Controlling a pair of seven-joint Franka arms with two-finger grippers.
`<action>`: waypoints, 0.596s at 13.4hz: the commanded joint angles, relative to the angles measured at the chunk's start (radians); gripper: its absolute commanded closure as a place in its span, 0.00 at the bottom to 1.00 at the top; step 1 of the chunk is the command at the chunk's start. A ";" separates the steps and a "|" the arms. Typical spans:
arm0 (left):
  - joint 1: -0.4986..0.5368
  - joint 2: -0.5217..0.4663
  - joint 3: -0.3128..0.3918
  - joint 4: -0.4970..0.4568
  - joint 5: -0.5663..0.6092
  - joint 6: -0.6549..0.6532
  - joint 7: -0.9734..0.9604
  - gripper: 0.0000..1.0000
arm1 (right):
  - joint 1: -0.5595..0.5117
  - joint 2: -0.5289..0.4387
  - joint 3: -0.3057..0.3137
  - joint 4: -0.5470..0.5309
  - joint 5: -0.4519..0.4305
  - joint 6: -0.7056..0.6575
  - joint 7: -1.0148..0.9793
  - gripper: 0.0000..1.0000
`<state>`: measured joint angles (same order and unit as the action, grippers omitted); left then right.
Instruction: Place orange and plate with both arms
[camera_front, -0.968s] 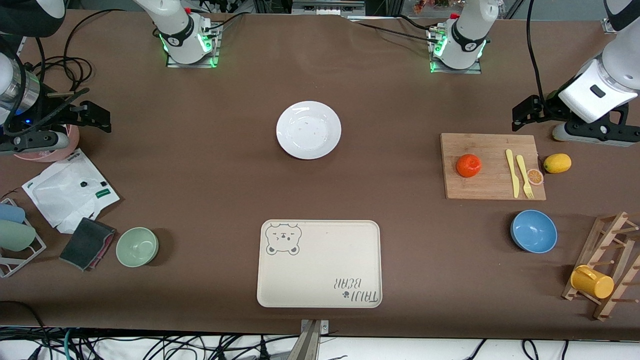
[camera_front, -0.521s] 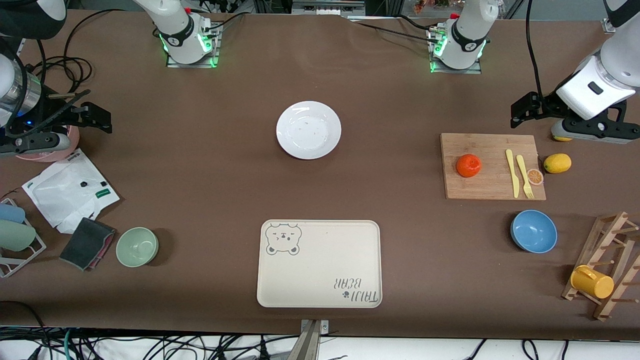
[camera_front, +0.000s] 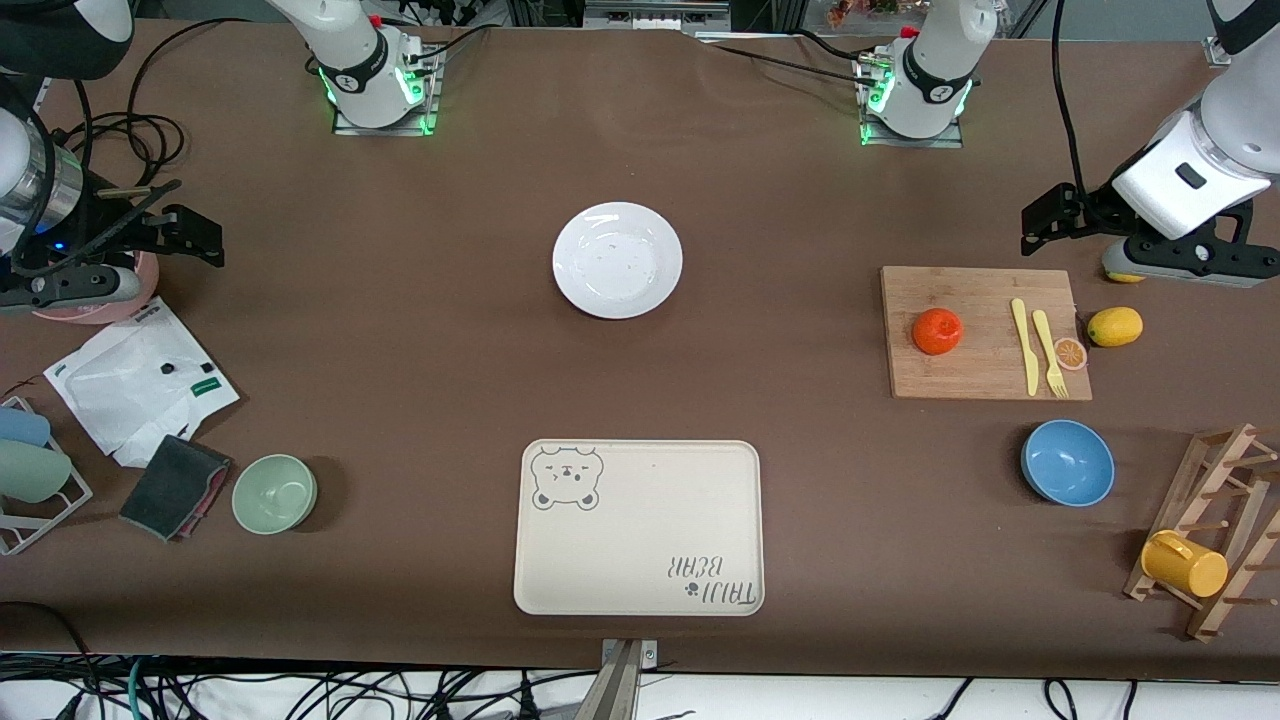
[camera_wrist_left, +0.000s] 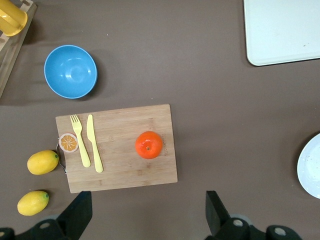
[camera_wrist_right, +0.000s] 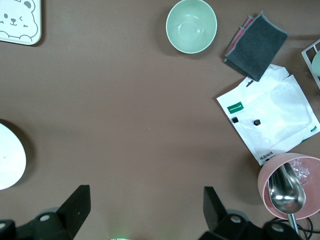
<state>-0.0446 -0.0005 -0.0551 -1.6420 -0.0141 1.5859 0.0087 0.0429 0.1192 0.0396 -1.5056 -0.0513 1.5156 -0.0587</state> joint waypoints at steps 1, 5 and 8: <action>-0.008 -0.010 0.003 0.002 0.000 -0.015 -0.007 0.00 | 0.002 0.000 0.003 0.008 -0.010 0.000 0.005 0.00; -0.008 -0.009 0.004 0.004 0.000 -0.015 -0.007 0.00 | 0.002 0.000 0.003 0.005 -0.007 0.000 0.005 0.00; -0.003 0.017 0.004 0.021 0.003 -0.014 0.004 0.00 | 0.000 0.002 0.003 0.004 -0.007 -0.002 0.002 0.00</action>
<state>-0.0446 0.0020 -0.0547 -1.6420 -0.0141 1.5857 0.0087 0.0429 0.1204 0.0396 -1.5057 -0.0513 1.5156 -0.0587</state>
